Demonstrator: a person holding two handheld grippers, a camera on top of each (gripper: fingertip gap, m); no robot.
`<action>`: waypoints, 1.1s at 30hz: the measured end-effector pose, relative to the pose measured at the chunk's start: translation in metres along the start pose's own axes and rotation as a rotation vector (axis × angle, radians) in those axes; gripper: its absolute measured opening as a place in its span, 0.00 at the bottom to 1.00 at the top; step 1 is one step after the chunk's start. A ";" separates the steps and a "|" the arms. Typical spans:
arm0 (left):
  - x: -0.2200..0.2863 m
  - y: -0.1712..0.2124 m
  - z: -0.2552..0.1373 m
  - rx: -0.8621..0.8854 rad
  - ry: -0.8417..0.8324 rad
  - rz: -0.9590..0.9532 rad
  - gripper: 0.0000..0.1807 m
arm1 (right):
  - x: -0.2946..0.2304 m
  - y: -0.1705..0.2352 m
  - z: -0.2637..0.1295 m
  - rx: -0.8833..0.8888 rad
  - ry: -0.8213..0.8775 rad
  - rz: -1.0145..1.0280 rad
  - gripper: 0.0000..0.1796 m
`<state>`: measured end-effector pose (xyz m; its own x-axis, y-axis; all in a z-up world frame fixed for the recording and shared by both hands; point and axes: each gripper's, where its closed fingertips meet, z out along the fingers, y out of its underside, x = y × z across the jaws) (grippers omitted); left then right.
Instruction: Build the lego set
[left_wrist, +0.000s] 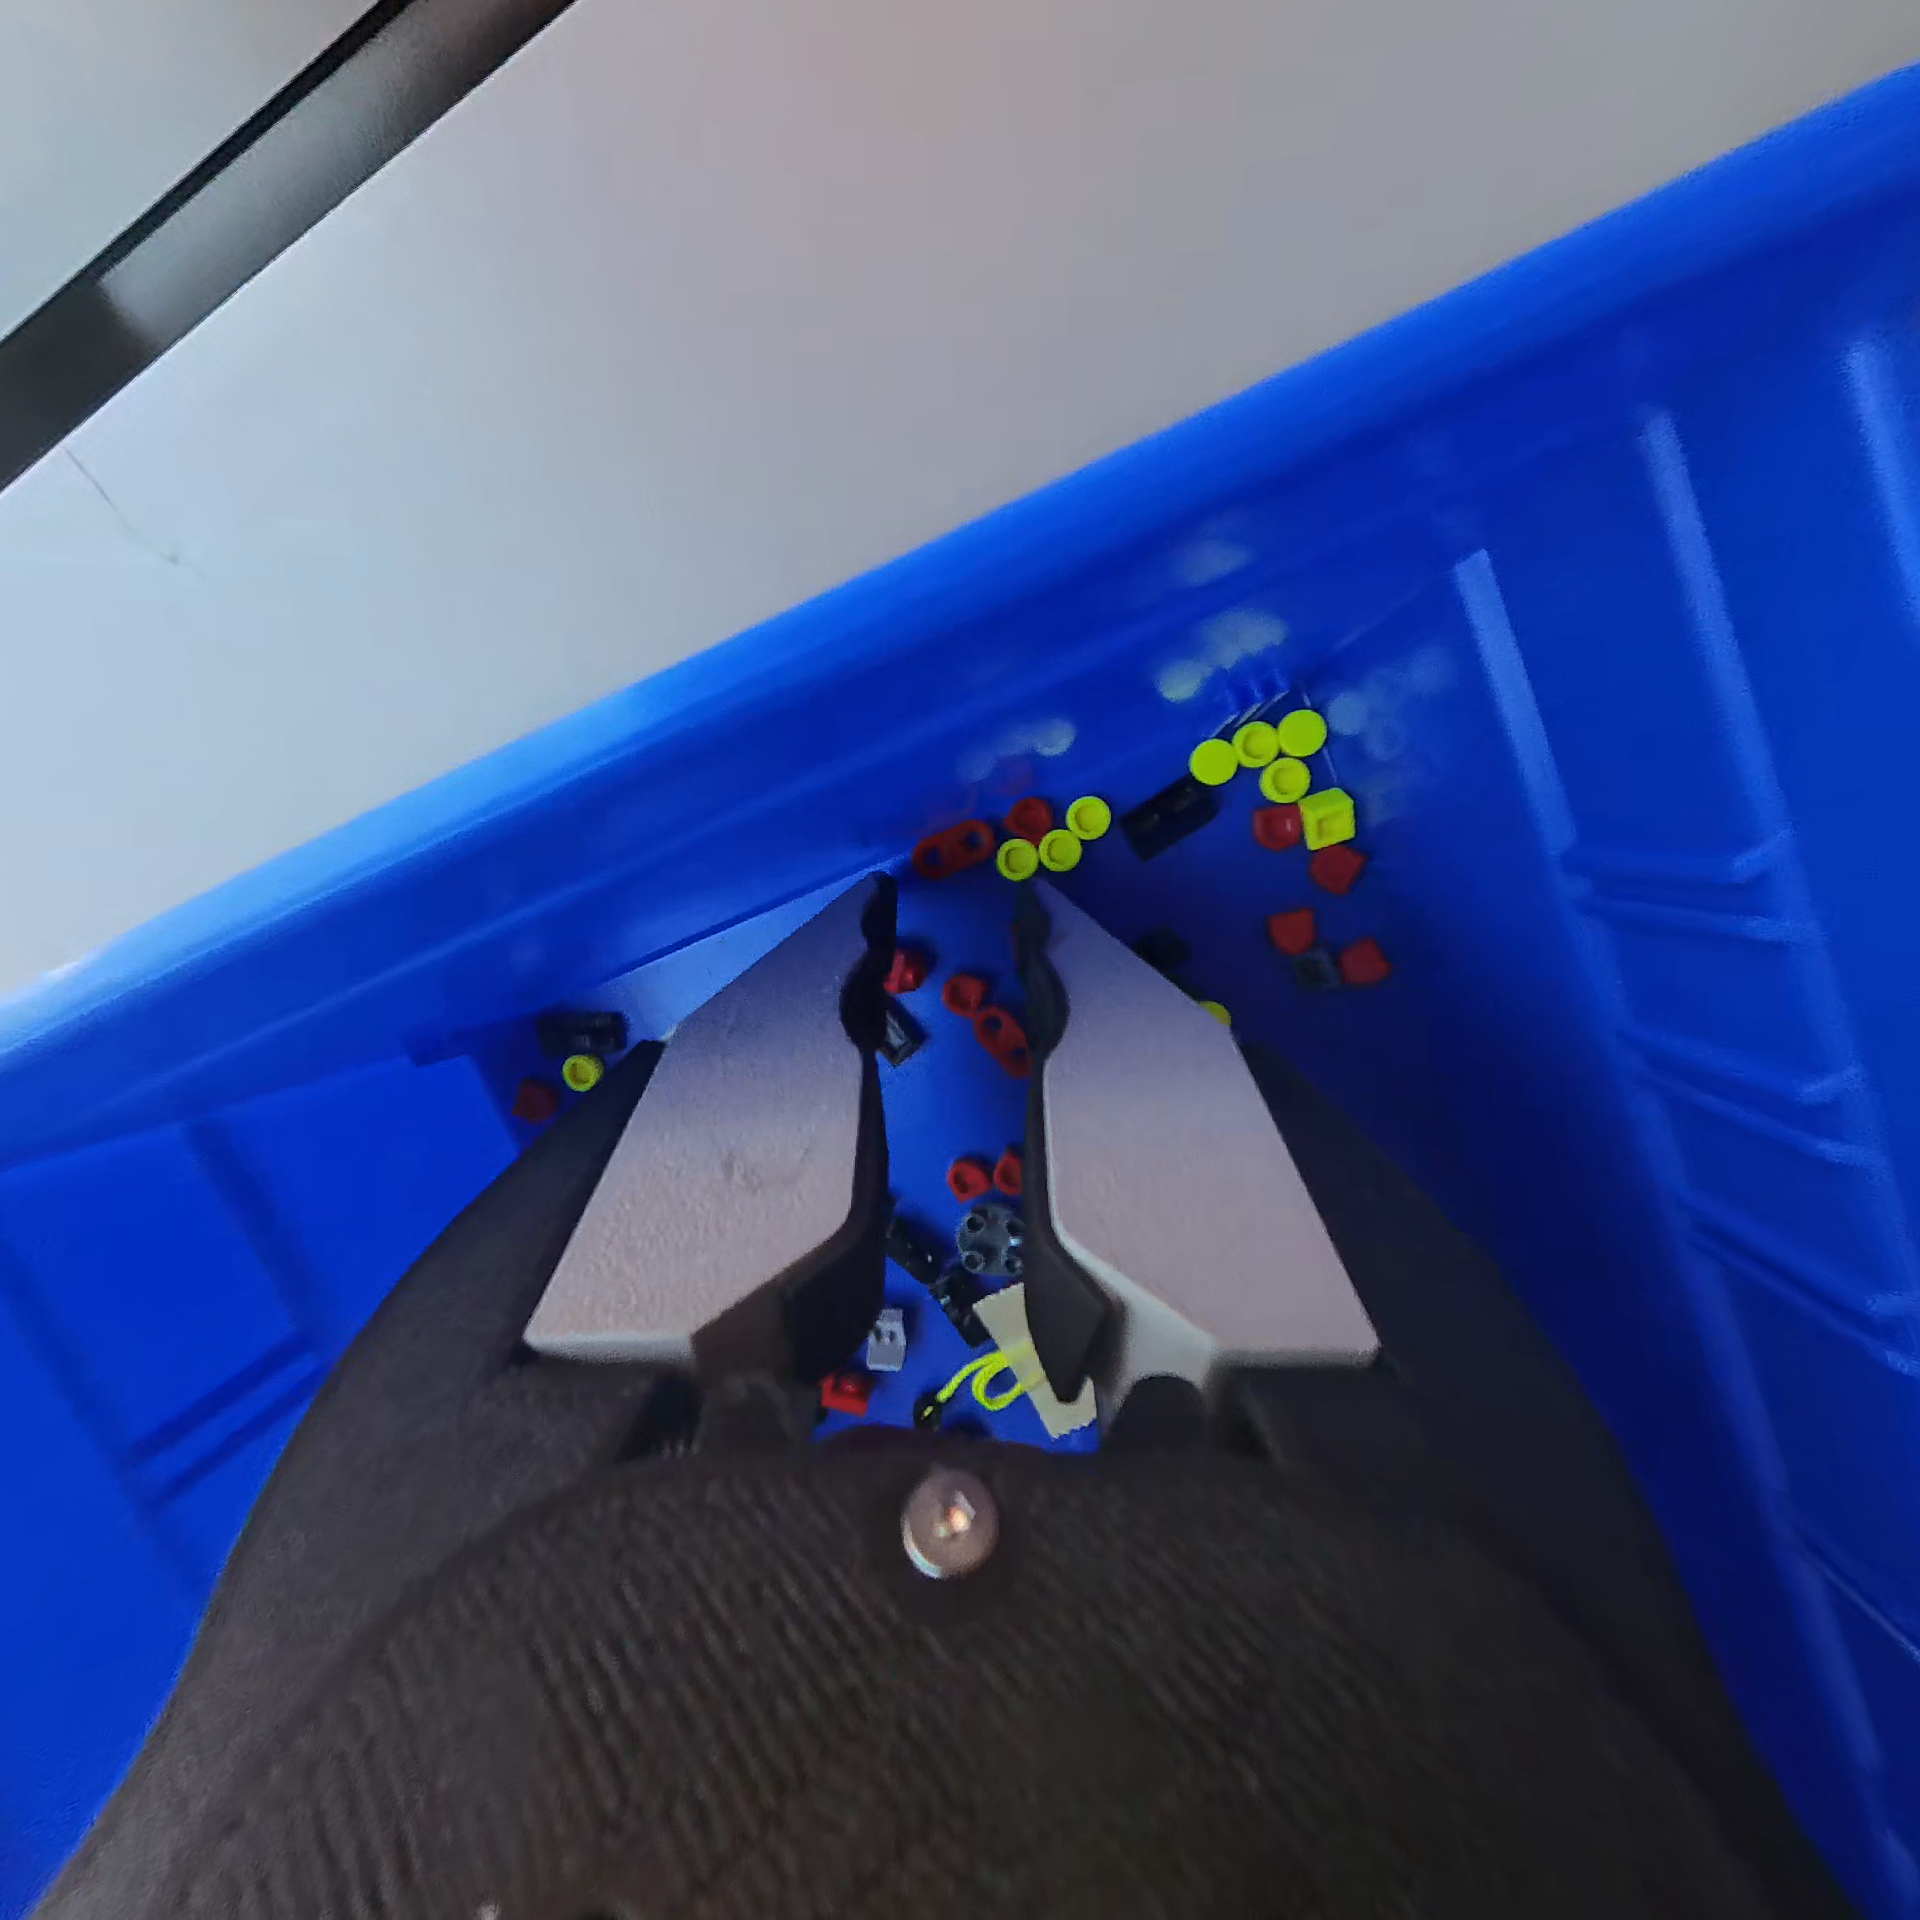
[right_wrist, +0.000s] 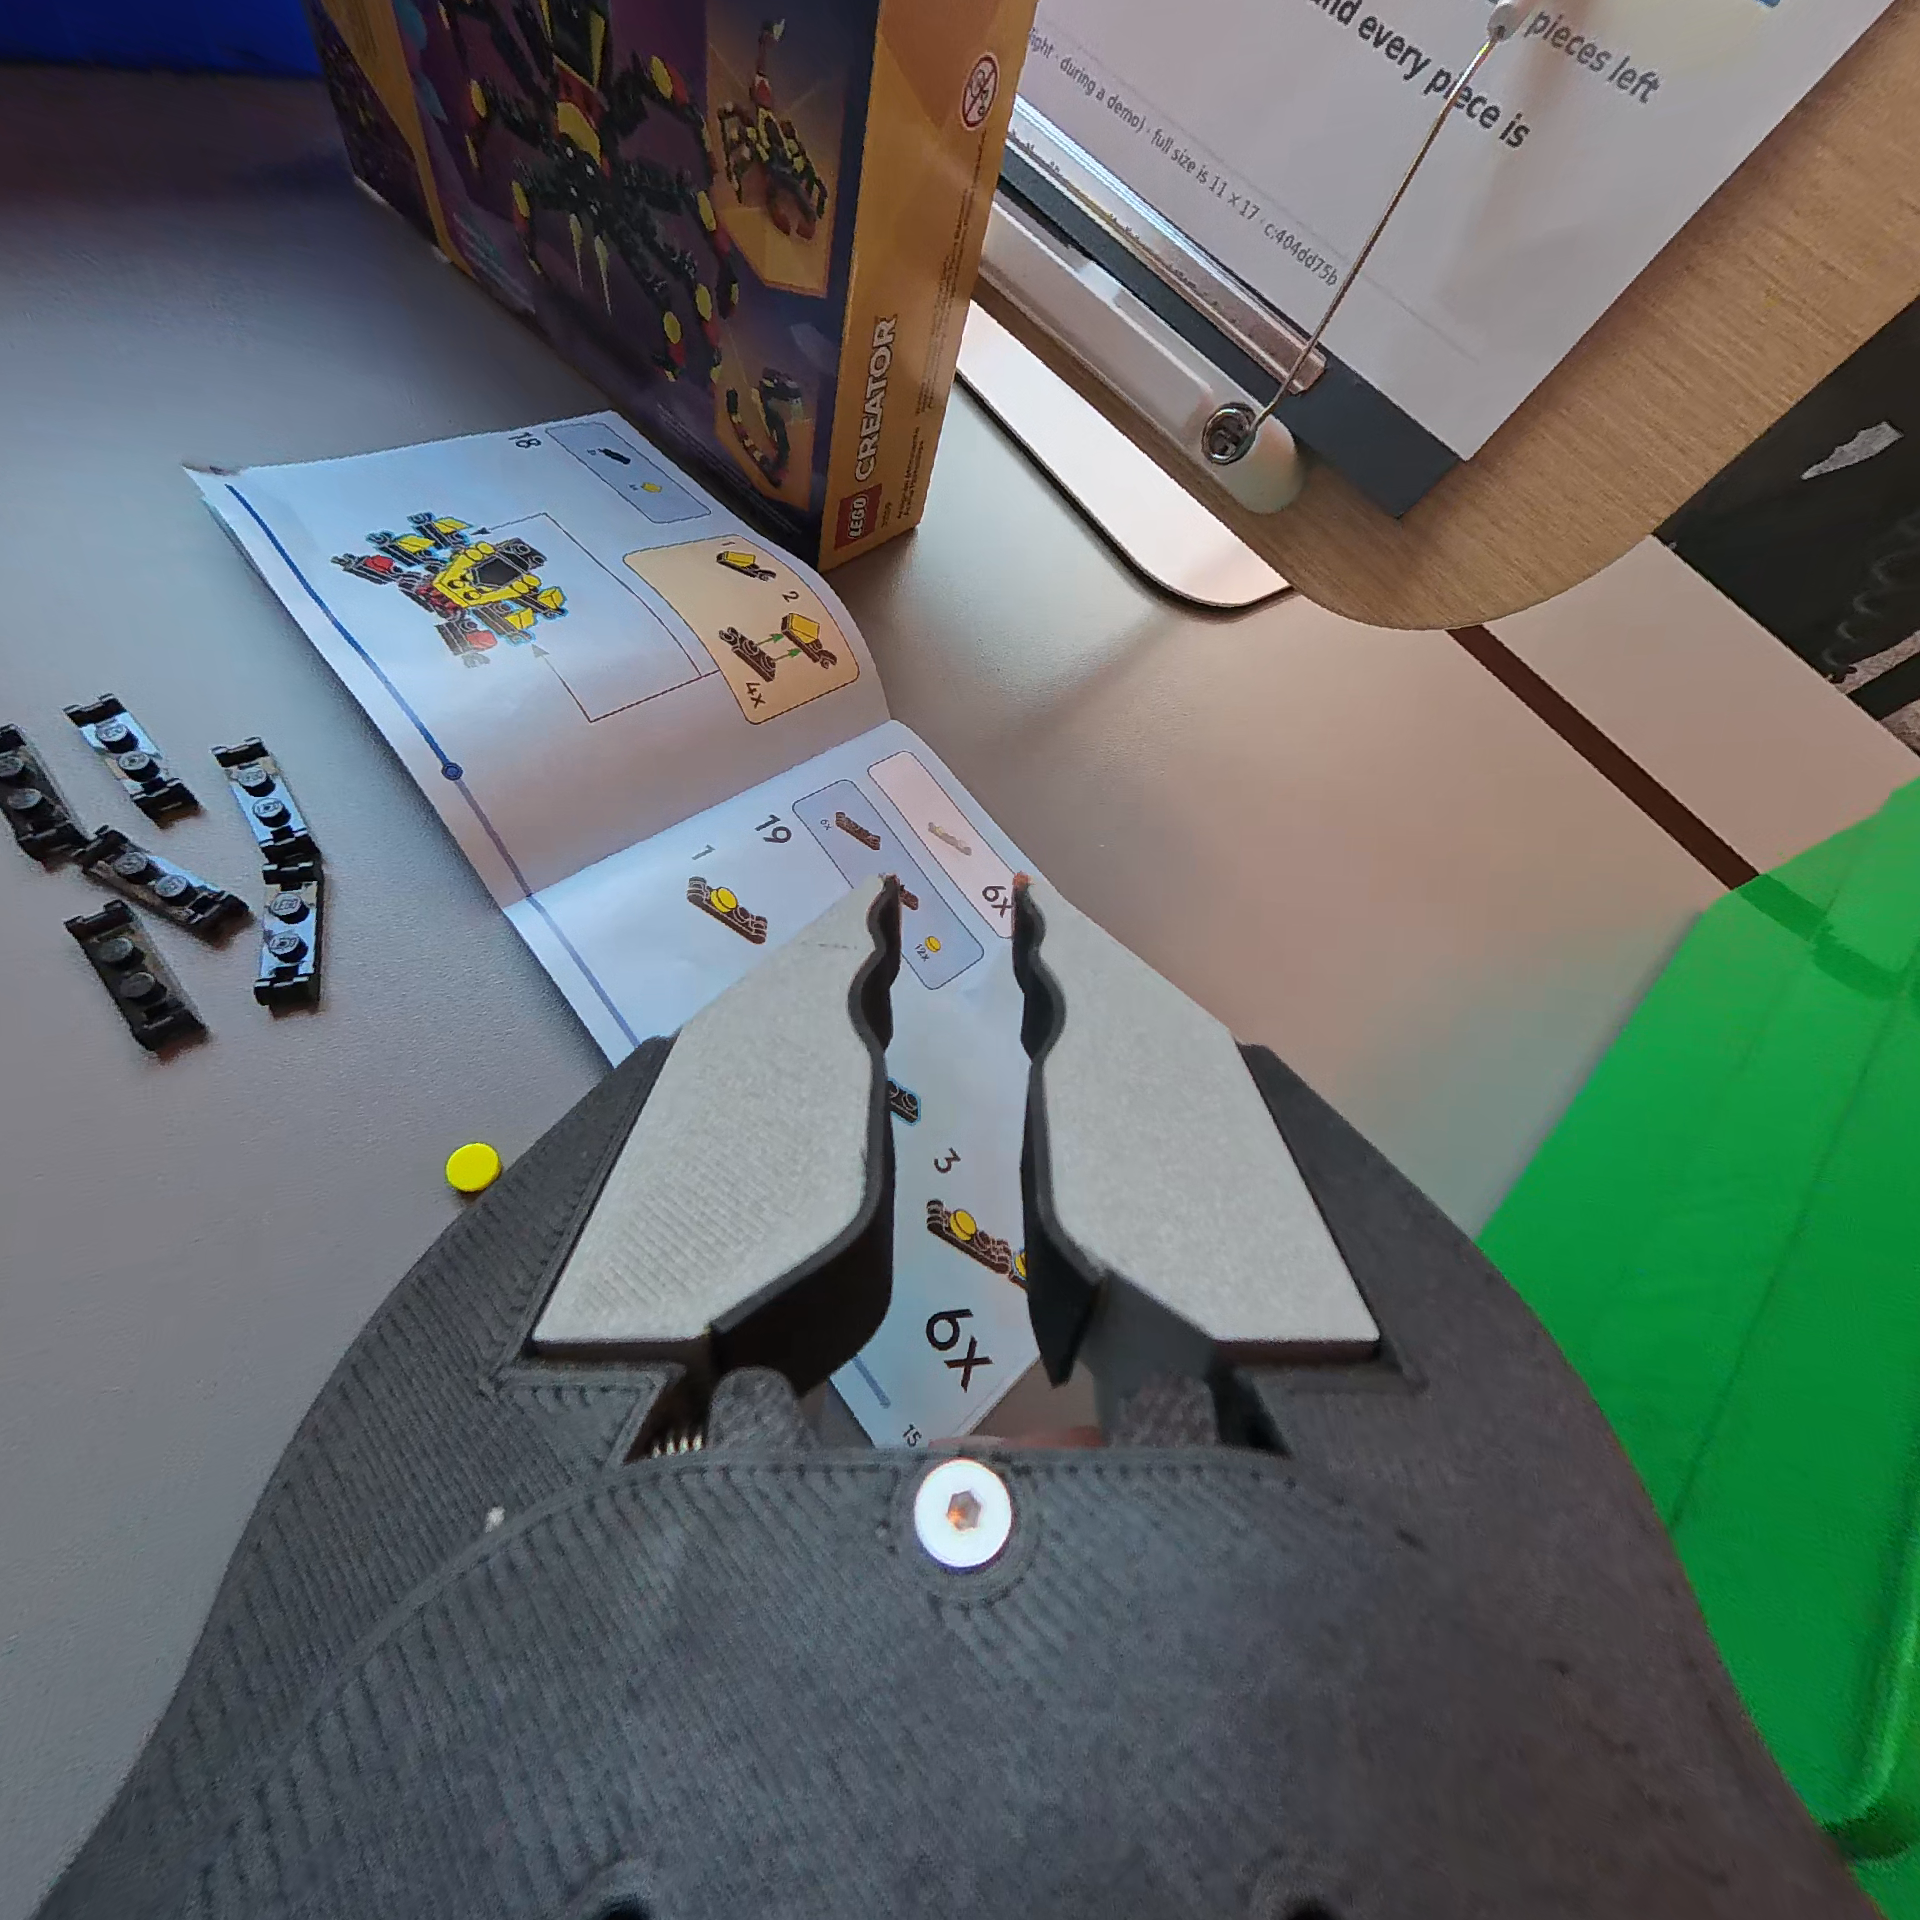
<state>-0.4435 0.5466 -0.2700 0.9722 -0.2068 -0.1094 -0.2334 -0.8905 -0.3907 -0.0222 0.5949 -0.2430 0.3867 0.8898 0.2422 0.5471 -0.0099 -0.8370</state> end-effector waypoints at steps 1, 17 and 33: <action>-0.004 0.000 0.000 -0.005 -0.022 -0.005 0.11 | 0.000 0.000 0.000 0.002 0.001 -0.002 0.10; 0.007 -0.006 0.001 -0.005 0.007 0.015 0.16 | -0.001 0.000 0.000 -0.002 0.005 -0.021 0.09; 0.013 -0.014 0.003 0.021 -0.024 0.059 0.11 | -0.002 0.001 0.002 -0.013 0.006 -0.035 0.08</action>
<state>-0.4281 0.5574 -0.2688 0.9563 -0.2481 -0.1548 -0.2904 -0.8683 -0.4021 -0.0237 0.5936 -0.2454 0.3714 0.8870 0.2743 0.5701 0.0153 -0.8214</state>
